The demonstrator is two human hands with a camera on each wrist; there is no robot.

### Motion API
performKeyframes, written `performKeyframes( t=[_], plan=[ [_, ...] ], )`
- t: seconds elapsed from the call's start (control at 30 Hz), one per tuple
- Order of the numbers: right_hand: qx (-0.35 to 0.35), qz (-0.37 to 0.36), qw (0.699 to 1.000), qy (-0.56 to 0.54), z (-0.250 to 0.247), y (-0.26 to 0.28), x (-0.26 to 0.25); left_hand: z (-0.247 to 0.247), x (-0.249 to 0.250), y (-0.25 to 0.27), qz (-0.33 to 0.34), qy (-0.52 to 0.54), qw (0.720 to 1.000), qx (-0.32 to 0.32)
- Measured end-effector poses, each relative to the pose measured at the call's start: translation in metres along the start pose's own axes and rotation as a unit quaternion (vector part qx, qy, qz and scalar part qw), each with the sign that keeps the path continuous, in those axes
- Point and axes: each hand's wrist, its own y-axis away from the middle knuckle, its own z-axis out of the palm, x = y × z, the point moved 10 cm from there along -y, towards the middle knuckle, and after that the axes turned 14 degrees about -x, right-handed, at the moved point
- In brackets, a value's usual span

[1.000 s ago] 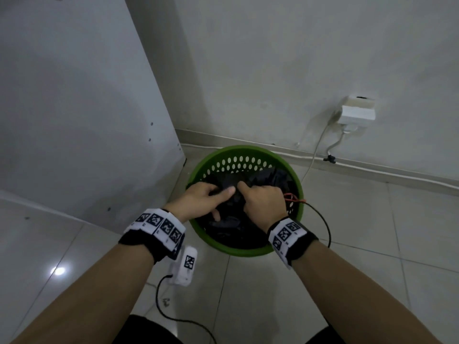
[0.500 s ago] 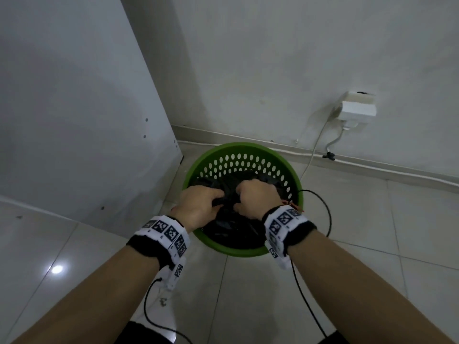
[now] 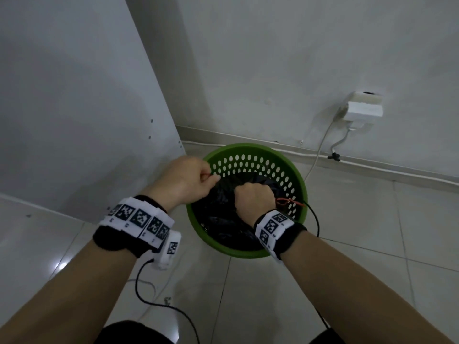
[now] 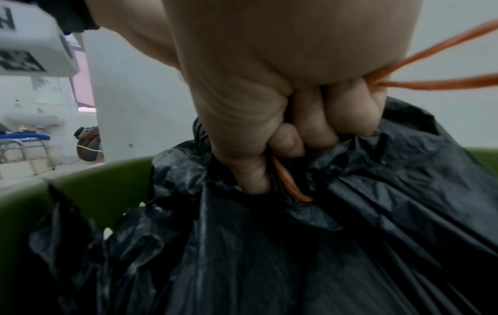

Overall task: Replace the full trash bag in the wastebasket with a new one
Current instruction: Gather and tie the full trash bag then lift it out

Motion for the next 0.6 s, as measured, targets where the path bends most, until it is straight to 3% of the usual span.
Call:
performKeyframes(
  t=[0.07, 0.1, 0.2, 0.27, 0.3, 0.33, 0.43, 0.5, 0.6],
  plan=[
    [-0.002, -0.001, 1.000, 0.007, 0.001, 0.000, -0.002, 0.005, 0.020, -0.005, 0.098, 0.178, 0.978, 0.047],
    [-0.001, -0.001, 1.000, 0.004, 0.001, 0.000, -0.002, 0.017, 0.024, -0.010, 0.109, 0.273, 0.955, 0.042],
    [0.000, -0.008, 1.000, -0.020, 0.002, 0.004, 0.000, 0.065, 0.022, -0.022, 0.039, 0.486, 0.873, 0.028],
    [-0.020, -0.012, 0.998, -0.054, 0.007, 0.007, 0.006, 0.078, 0.016, -0.025, -0.003, 0.561, 0.825, 0.064],
    [-0.044, -0.013, 0.995, -0.088, 0.011, 0.007, 0.011, 0.080, 0.016, -0.027, -0.009, 0.574, 0.816, 0.072],
    [-0.082, -0.020, 0.987, -0.136, 0.018, 0.008, 0.016, 0.080, 0.018, -0.030, -0.007, 0.564, 0.823, 0.073],
    [-0.177, -0.037, 0.933, -0.312, 0.032, 0.017, 0.034, 0.077, 0.028, -0.040, 0.020, 0.443, 0.895, 0.054],
    [-0.150, -0.012, 0.899, -0.412, 0.024, 0.027, 0.059, 0.087, 0.033, -0.043, 0.030, 0.392, 0.919, 0.017],
    [-0.098, -0.008, 0.843, -0.529, 0.010, 0.044, 0.085, 0.103, 0.029, -0.041, 0.013, 0.357, 0.934, -0.007]
  ],
)
